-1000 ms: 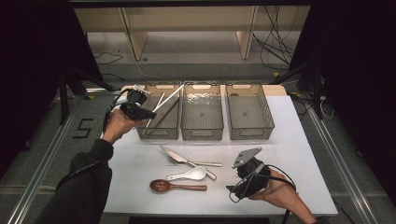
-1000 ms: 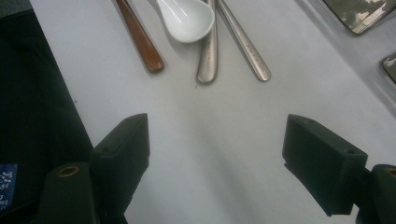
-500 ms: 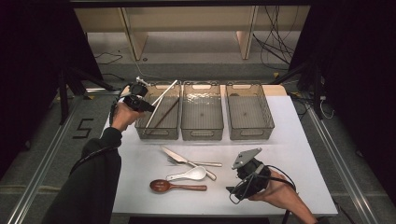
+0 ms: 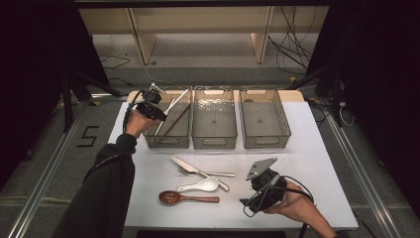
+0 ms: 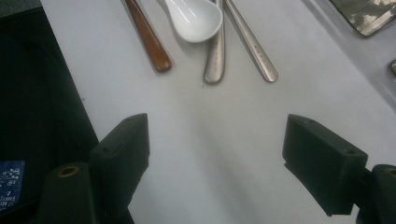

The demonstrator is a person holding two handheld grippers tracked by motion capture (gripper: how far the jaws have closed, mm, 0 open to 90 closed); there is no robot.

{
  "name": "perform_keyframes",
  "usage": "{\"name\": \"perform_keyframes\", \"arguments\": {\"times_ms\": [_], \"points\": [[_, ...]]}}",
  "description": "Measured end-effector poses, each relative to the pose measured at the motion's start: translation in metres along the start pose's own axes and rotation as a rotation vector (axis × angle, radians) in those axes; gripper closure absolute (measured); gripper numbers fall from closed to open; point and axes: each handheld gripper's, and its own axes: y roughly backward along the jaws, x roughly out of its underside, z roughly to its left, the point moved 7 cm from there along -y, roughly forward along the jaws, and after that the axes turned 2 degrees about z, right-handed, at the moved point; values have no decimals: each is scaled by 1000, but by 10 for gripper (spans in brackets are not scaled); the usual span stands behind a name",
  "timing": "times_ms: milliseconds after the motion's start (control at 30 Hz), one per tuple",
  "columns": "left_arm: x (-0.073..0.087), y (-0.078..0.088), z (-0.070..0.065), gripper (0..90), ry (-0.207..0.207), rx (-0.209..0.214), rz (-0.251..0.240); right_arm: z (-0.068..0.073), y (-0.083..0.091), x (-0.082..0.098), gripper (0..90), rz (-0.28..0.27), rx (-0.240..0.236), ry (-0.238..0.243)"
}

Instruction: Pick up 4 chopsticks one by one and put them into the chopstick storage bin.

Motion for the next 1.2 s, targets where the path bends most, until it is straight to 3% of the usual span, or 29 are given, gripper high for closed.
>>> {"name": "perform_keyframes", "arguments": {"times_ms": [133,233,300,400,500,700,967,1067,1200], "points": [[-1,-3,0,828,5,-10,-12,0,0,0,241,1,-2,-2],[-3,-1,-2,749,9,4,-33,0,0,0,242,0,-1,-2],[-4,2,-5,647,3,9,-38,1,0,0,243,4,-3,-3],[-5,10,-11,589,-23,34,-50,1,0,0,242,8,-5,-4],[-4,20,-19,457,-41,70,-61,1,0,0,242,2,-5,-6],[5,42,-37,303,-89,150,-105,0,1,0,239,1,1,-6],[33,64,-66,261,-178,210,-170,-1,1,1,238,-4,3,-7],[45,68,-76,245,-187,236,-205,-1,1,1,238,-9,11,-20],[62,63,-86,229,-224,238,-182,-1,1,2,238,-6,10,-13]]}}
